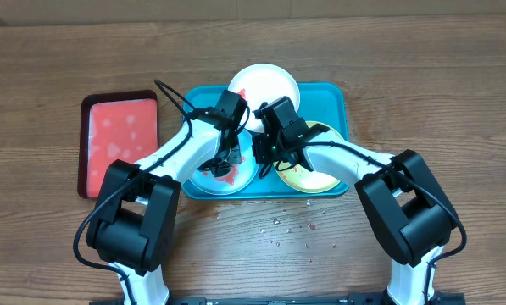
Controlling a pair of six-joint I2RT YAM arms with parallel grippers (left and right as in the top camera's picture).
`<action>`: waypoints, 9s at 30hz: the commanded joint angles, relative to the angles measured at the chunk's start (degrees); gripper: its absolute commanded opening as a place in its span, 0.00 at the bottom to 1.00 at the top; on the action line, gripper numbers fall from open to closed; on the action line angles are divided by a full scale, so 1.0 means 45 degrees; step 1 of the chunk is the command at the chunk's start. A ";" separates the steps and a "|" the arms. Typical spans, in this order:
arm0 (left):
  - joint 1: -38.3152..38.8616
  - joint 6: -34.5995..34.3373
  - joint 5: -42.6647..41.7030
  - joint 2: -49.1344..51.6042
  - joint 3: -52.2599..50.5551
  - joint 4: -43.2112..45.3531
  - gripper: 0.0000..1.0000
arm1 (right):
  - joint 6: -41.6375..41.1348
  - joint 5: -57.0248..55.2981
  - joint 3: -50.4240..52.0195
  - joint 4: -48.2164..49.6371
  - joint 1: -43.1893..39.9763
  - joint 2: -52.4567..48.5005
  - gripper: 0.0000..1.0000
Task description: Clean dirty plates on tray and stack at the side
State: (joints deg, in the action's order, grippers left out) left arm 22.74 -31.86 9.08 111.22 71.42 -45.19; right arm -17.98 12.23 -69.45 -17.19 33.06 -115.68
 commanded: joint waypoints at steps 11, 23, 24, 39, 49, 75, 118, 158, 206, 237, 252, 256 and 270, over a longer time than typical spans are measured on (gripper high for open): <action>-0.0219 0.0748 0.3939 0.0350 0.0452 -0.1175 0.04 | -0.0015 -0.0287 -0.0160 -0.0253 -0.0015 -0.0296 0.10; -0.0219 0.0797 -0.2778 0.0359 0.1467 -0.0418 0.04 | -0.0015 -0.0282 -0.0170 -0.0243 -0.0015 -0.0296 0.11; -0.0219 0.0797 -0.2880 0.0427 0.1263 -0.0049 0.04 | -0.0015 -0.0282 -0.0170 -0.0248 -0.0015 -0.0296 0.11; -0.1457 0.0801 -0.1311 0.1418 0.0670 0.0423 0.04 | -0.0015 -0.0282 -0.0170 -0.0253 -0.0015 -0.0296 0.11; -0.1967 0.0801 0.1001 0.2142 0.0437 -0.0850 0.04 | -0.0010 -0.0287 -0.0170 -0.0243 -0.0015 -0.0296 0.11; -0.2157 0.0787 -0.0083 -0.0262 0.4760 -0.4614 0.04 | -0.0010 -0.0282 -0.0185 -0.0369 -0.0015 -0.0053 0.04; -0.7655 0.0359 -0.0325 -0.3147 0.3313 -0.5377 0.04 | 1.1050 -1.9700 -0.6615 -0.4473 0.5935 0.1656 0.04; -0.7640 0.0359 -0.0233 -0.3147 0.3313 -0.5217 0.04 | 0.2657 0.1783 -0.6305 -0.9554 -1.0783 0.0500 0.04; -0.7635 0.0364 -0.0277 -0.3147 0.3303 -0.5095 0.04 | 0.2705 -0.0277 -0.6305 -0.2283 -0.3876 -0.2875 0.63; -0.7631 0.0359 -0.0384 -0.3143 0.3303 -0.4993 0.04 | 0.2273 -0.0238 -0.6343 -0.3764 -0.1574 -0.2205 0.40; -0.7631 0.0364 -0.0704 -0.3143 0.3303 -0.4930 0.04 | -0.1384 -0.0087 -0.6305 -0.4216 -0.1083 -0.3478 0.40; -0.7631 0.0364 -0.0704 -0.3143 0.3303 -0.4930 0.04 | -0.1753 -0.0087 -0.6309 -0.4954 -0.0831 -0.3478 0.41; -0.7631 0.0364 -0.0714 -0.3143 0.3303 -0.4940 0.04 | -0.2735 0.0257 -0.6319 -0.6795 -0.0772 -0.3478 0.31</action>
State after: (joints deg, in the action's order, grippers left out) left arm -11.51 -29.67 6.17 96.66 86.59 -67.64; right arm -28.88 13.45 -98.91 -46.70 29.61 -130.04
